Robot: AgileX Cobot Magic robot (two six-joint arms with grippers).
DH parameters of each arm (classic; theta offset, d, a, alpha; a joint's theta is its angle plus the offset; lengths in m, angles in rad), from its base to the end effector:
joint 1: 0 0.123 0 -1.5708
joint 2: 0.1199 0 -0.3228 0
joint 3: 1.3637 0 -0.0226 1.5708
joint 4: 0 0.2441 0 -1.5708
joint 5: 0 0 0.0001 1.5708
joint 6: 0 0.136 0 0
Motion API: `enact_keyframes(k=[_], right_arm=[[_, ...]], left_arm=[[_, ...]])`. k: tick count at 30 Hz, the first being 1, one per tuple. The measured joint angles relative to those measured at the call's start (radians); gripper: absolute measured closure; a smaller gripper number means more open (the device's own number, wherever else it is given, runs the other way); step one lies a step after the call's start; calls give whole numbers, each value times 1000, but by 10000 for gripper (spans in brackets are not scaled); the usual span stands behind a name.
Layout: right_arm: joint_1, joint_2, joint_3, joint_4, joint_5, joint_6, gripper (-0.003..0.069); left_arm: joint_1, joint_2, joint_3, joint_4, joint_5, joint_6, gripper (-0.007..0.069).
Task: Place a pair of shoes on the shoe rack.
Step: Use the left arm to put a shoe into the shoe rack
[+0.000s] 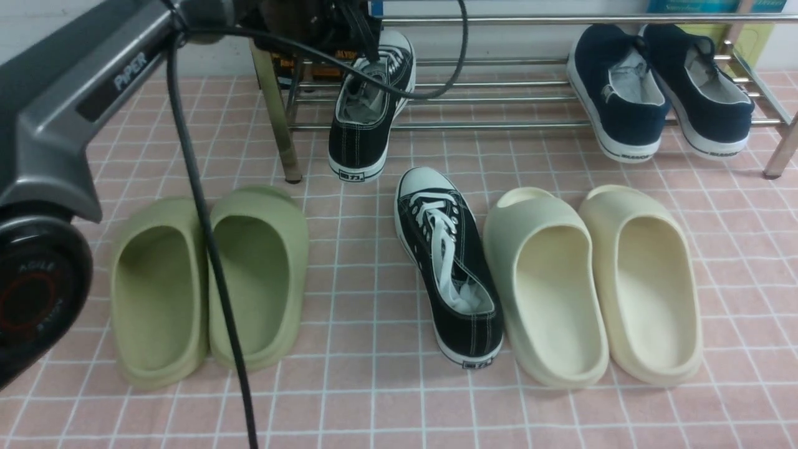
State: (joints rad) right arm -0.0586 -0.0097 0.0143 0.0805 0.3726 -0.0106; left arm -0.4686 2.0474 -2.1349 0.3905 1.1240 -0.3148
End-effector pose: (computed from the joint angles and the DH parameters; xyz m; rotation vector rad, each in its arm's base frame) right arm 0.0510 0.0010 0.1623 0.0940 1.8573 0.0312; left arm 0.4630 -0.1820 0.3532 0.2537 2.4063 0.1635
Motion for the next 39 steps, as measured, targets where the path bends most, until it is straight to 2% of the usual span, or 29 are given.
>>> enact_keyframes(k=[3, 4, 6, 7, 11, 16, 27, 31, 35, 36, 39], right_arm=[[0, 0, 0, 0, 0, 0, 419], [0, 0, 0, 0, 0, 0, 419], [0, 0, 0, 0, 0, 0, 419], [0, 0, 0, 0, 0, 0, 419], [0, 0, 0, 0, 0, 0, 419], [0, 0, 0, 0, 0, 0, 419], [0, 0, 0, 0, 0, 0, 419], [0, 0, 0, 0, 0, 0, 419], [0, 0, 0, 1, 0, 0, 419], [0, 0, 0, 1, 0, 0, 419], [0, 0, 0, 1, 0, 0, 419]], left_arm=[[1, 4, 41, -104, 92, 122, 541], [1, 6, 46, -111, 95, 131, 541], [1, 20, 126, -209, 108, 224, 608], [0, 28, 157, -235, 109, 249, 617], [-2, 51, 215, -251, 50, 280, 622], [-2, 70, 225, -249, -205, 273, 622], [-8, 80, 228, -268, -428, 227, 622], [-7, 77, 228, -268, -398, 227, 621], [-12, 41, 227, -287, -271, 247, 620], [-25, -16, 227, -287, -183, 295, 620], [-51, -110, 242, -297, -118, 320, 615]])
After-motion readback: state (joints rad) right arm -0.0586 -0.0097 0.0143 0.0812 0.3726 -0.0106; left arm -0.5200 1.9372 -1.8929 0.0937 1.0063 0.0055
